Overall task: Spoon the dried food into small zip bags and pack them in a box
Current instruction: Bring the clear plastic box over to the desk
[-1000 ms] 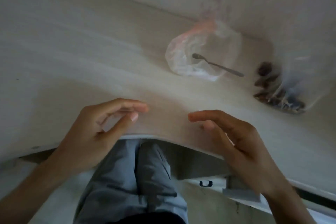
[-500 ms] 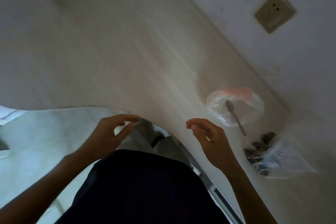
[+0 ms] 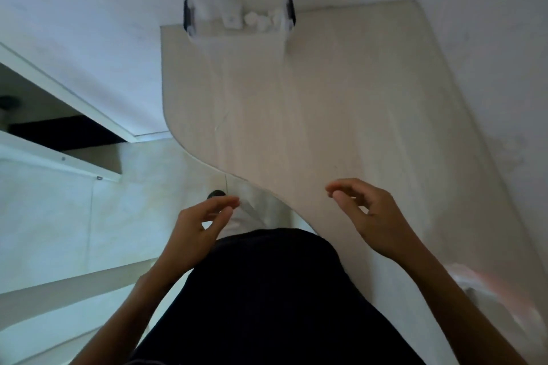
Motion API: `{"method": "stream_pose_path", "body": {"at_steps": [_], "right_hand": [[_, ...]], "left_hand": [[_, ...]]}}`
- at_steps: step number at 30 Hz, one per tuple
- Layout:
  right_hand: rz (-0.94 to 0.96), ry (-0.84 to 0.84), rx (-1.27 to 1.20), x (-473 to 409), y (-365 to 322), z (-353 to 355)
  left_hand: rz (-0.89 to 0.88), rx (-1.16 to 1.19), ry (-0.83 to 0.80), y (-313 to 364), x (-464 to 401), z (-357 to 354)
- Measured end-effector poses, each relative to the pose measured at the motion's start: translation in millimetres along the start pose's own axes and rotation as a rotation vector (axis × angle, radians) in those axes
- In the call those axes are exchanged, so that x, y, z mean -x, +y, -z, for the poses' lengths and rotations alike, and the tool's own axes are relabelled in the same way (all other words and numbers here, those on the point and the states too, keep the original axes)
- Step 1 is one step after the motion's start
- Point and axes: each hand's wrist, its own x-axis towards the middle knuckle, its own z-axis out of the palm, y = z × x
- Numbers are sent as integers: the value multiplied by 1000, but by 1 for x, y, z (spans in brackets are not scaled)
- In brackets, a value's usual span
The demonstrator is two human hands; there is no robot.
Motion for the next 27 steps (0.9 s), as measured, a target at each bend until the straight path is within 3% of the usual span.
{"method": "stream_pose_path", "body": {"at_steps": [14,27], "right_hand": [[-88,177,-112,-185,-115,-112],[-122,257,-194,-335,-139,-103]], "left_hand": [[13,-6,-24,-50,-177,207],[-31,-18,-34,-21,-340,232]]}}
